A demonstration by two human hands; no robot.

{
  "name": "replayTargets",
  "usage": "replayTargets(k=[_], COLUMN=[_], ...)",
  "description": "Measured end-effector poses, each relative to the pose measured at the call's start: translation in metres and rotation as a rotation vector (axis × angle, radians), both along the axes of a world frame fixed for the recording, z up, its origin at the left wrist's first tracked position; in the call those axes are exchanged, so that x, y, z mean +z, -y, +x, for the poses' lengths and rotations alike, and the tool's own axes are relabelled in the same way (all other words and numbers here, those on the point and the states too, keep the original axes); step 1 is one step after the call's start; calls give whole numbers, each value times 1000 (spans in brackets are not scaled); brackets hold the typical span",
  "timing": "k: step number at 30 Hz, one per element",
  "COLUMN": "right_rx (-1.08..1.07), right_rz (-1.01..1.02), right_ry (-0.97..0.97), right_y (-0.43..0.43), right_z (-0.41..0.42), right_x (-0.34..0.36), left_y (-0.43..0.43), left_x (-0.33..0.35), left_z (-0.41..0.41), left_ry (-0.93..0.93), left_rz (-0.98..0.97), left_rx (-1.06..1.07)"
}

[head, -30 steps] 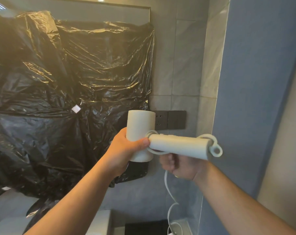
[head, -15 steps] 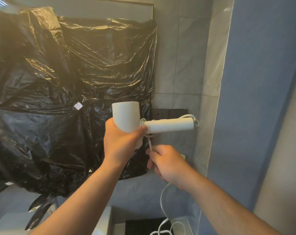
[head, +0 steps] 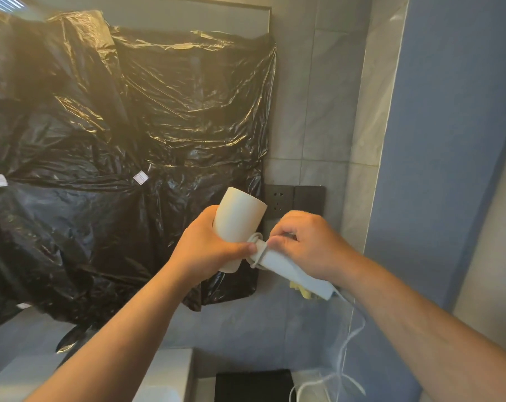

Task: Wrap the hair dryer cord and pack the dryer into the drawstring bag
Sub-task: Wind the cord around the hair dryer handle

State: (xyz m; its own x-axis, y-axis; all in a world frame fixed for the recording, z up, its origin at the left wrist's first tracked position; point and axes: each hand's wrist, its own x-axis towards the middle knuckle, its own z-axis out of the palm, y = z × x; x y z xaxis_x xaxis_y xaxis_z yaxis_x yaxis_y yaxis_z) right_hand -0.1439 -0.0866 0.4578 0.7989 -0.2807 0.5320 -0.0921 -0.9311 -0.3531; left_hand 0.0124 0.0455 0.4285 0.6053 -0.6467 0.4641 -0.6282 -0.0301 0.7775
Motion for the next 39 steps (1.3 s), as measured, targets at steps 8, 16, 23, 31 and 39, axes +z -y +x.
replayTargets(k=[8, 16, 23, 31, 39], right_rx=[23, 59, 162, 188, 208], right_rz=[467, 613, 841, 844, 786], right_ry=[-4, 112, 80, 54, 24], right_y=[2, 10, 8, 14, 12], right_z=[2, 5, -2, 0, 4], right_x=[-8, -10, -9, -12, 0], left_y=[-4, -6, -4, -9, -13], left_x=[-2, 10, 9, 6, 4], left_z=[-13, -36, -24, -19, -18], left_ry=[38, 522, 351, 263, 233], left_rz=[39, 265, 103, 47, -44], left_rx=[-75, 299, 64, -28, -57])
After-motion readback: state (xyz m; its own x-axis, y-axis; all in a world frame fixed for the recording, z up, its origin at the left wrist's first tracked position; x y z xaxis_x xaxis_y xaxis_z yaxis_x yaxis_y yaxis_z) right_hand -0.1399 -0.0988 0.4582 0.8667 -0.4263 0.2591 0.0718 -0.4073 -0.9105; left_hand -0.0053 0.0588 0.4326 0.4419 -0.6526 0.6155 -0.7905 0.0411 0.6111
